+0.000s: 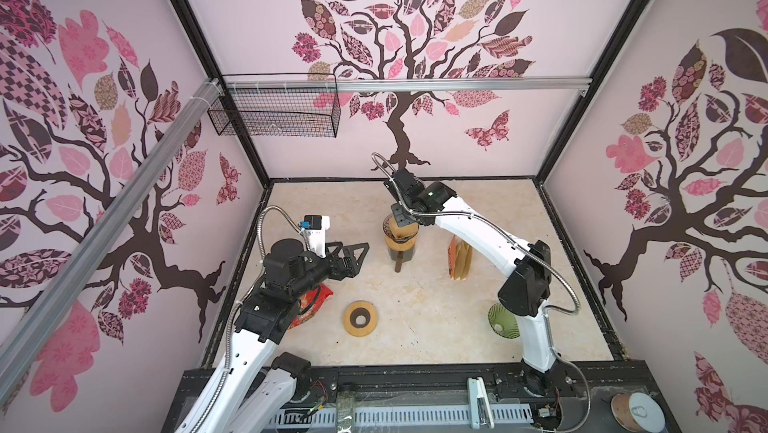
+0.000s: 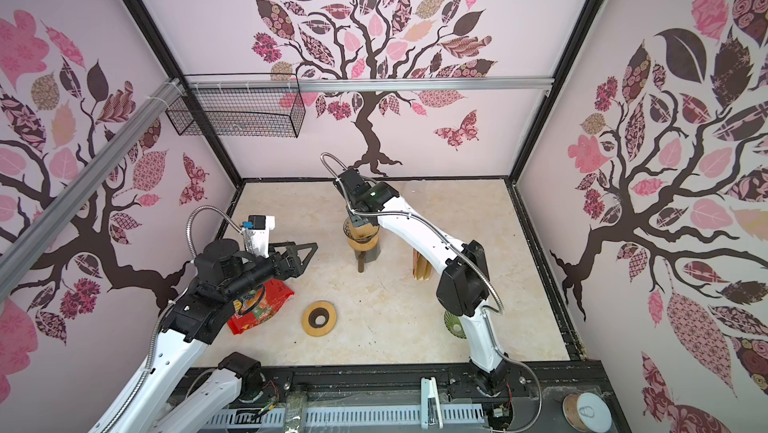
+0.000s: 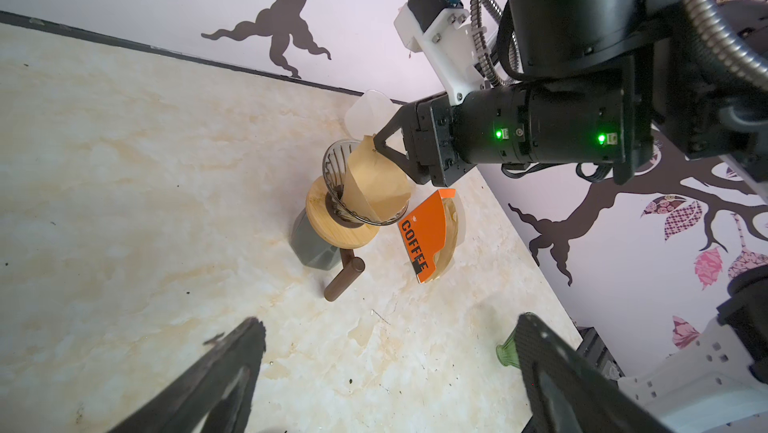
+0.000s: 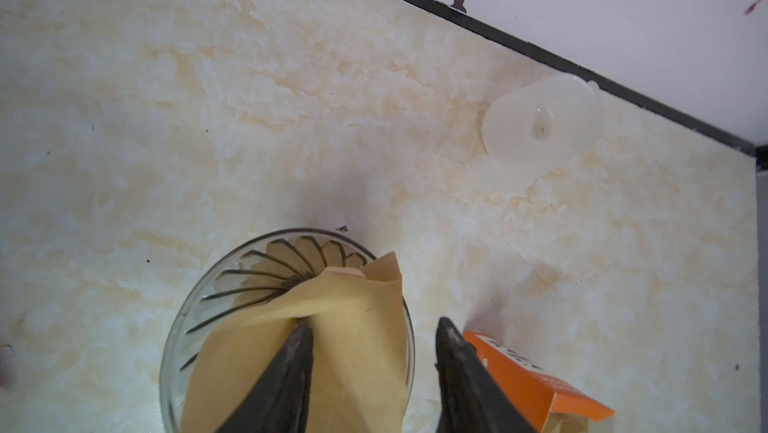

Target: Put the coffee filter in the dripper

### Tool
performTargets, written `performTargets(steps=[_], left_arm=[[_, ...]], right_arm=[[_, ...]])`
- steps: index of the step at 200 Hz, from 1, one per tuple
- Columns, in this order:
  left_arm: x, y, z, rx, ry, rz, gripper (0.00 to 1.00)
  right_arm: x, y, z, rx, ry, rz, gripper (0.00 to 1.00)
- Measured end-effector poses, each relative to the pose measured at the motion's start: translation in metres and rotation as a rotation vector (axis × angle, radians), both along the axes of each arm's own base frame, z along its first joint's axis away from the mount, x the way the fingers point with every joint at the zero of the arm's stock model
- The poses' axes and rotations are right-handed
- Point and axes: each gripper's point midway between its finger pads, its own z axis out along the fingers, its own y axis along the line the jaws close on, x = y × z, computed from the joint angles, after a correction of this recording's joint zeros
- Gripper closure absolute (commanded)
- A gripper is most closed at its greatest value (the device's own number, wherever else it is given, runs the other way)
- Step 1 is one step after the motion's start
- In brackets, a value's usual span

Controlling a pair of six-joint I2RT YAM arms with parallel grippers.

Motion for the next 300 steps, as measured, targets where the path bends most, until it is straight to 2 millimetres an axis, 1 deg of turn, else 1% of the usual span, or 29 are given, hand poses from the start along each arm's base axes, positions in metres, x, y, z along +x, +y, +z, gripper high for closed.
performTargets(steps=[7,18,27,39,49,70,77,88,102,113,132,143,160,186,215,239,258,300], left_arm=[[0.001,0.0,-0.001,0.002,0.005,0.003,0.03],[0.003,0.001,-0.004,0.007,0.014,0.008,0.03],[0.005,0.001,-0.007,0.011,0.024,0.011,0.03],[0.007,0.0,-0.012,0.018,0.039,0.014,0.03],[0.011,0.0,-0.018,0.026,0.058,0.016,0.03],[0.02,-0.004,-0.036,0.05,0.126,0.016,0.03],[0.023,-0.005,-0.043,0.059,0.16,0.015,0.03],[0.029,-0.007,-0.051,0.073,0.208,0.016,0.03],[0.039,-0.01,-0.052,0.085,0.248,0.018,0.03],[0.047,-0.014,-0.047,0.089,0.259,0.02,0.03],[0.063,-0.021,-0.038,0.106,0.262,0.028,0.03],[0.072,-0.027,-0.035,0.123,0.271,0.027,0.03],[0.087,-0.039,-0.035,0.152,0.284,0.018,0.03],[0.11,-0.054,-0.051,0.215,0.343,0.014,0.04],[0.128,-0.061,-0.075,0.285,0.403,0.013,0.04],[0.132,-0.062,-0.092,0.328,0.444,0.01,0.04],[0.134,-0.062,-0.101,0.351,0.468,0.015,0.05],[0.14,-0.061,-0.105,0.366,0.475,0.028,0.05]], right_arm=[[-0.002,-0.002,-0.004,0.011,0.01,-0.001,0.34],[-0.007,-0.006,-0.01,0.027,0.027,0.006,0.3],[-0.01,-0.013,-0.014,0.056,0.04,0.0,0.24],[-0.013,-0.028,-0.017,0.102,0.054,-0.016,0.17],[-0.013,-0.042,-0.016,0.151,0.053,-0.044,0.14],[-0.017,-0.073,-0.008,0.254,0.025,-0.092,0.01],[-0.017,-0.08,-0.003,0.286,0.007,-0.101,0.0],[-0.02,-0.086,0.005,0.345,-0.017,-0.103,0.0],[-0.023,-0.085,0.014,0.431,-0.035,-0.084,0.0],[-0.025,-0.081,0.015,0.48,-0.038,-0.067,0.0],[-0.026,-0.075,0.007,0.526,-0.021,-0.04,0.0],[-0.03,-0.072,0.002,0.538,0.0,-0.028,0.0],[-0.032,-0.066,0.001,0.564,0.01,-0.004,0.0],[-0.032,-0.063,0.003,0.58,0.006,0.013,0.0],[-0.032,-0.062,0.003,0.576,0.007,0.021,0.0],[-0.032,-0.061,0.001,0.572,0.01,0.029,0.0],[-0.031,-0.06,-0.005,0.565,0.025,0.033,0.0],[-0.03,-0.055,-0.028,0.549,0.081,0.035,0.0]])
